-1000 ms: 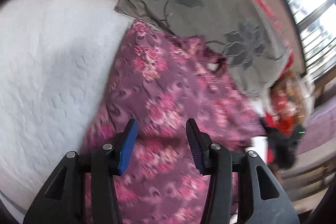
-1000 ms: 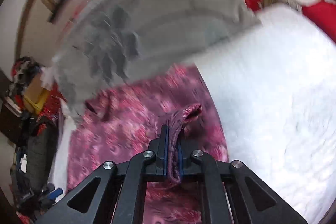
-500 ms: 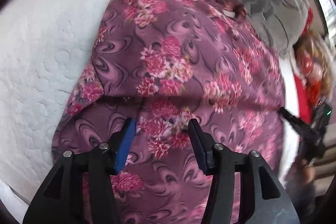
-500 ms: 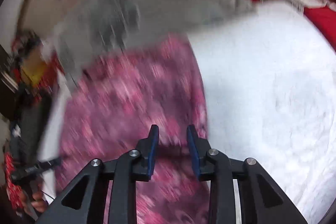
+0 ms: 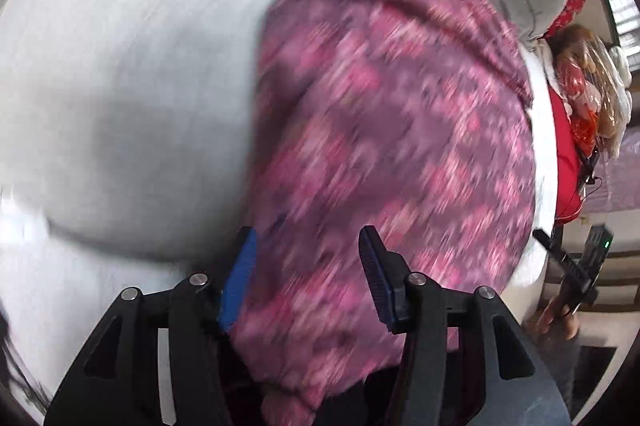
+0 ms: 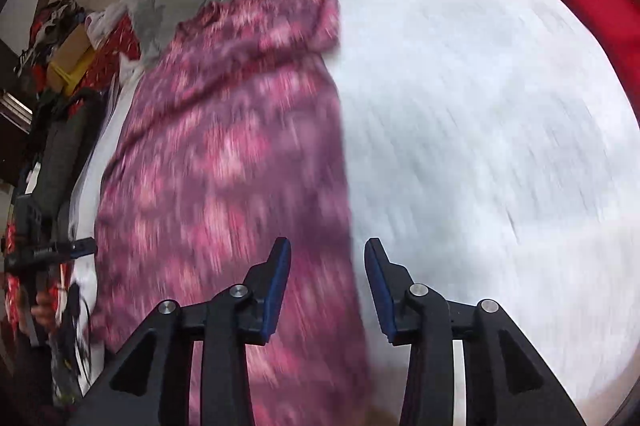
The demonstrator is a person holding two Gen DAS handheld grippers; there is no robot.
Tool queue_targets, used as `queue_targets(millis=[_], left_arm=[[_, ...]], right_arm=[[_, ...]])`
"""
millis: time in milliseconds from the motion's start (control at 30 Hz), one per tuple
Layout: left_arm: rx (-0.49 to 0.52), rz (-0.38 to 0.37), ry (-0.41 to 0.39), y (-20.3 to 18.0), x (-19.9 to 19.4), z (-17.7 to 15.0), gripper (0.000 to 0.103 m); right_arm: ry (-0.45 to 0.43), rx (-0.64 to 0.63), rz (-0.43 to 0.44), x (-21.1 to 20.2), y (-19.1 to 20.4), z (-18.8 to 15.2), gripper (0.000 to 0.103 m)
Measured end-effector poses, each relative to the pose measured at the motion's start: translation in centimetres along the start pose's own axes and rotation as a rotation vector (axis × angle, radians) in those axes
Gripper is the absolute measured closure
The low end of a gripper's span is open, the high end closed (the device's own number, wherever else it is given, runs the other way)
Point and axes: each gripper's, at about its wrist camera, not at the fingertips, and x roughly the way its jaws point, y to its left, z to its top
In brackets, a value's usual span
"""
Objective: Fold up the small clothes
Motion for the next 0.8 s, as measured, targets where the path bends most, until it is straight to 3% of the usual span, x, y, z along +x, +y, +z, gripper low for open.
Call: queue_targets(millis=[167, 267, 567, 633, 667, 700, 733, 800], left_arm=[[-0.024, -0.066, 0.062, 2.0, -0.5, -4.3, 0.052], [-0.013, -0.094, 0.105, 1.7, -0.2, -5.4, 0.052], [-0.035, -0.151, 0.162, 1.5, 0.7, -7.1, 0.047], [-0.016, -0.136, 0.137, 1.1, 0.4, -7.3, 0.053], [-0.005, -0.137, 0.125, 0.9, 0.2, -7.4, 0.063], [0.009, -0.138, 0.116, 0.7, 0.0, -7.4, 0.085], [0.019, -0.147, 0.115, 0.7, -0.1, -7.4, 0.095], [0.016, -0.192, 0.11, 0.7, -0.5, -7.4, 0.097]], right_arm=[[0.057, 0.066, 0.068, -0.4, -2.9, -6.0, 0.057], [0.064, 0.153, 0.173, 0.2, -4.6, -8.1, 0.056], [0.04, 0.278, 0.486, 4.5, -5.2, -9.9, 0.044], [0.076, 0.243, 0.507, 5.2, -4.3, -10.0, 0.044], [0.092, 0.216, 0.535, 5.2, -3.7, -10.1, 0.047], [0.092, 0.182, 0.553, 4.9, -3.1, -10.2, 0.062], [0.09, 0.156, 0.553, 4.5, -2.8, -10.3, 0.086], [0.074, 0.077, 0.552, 3.0, -1.5, -10.2, 0.091]])
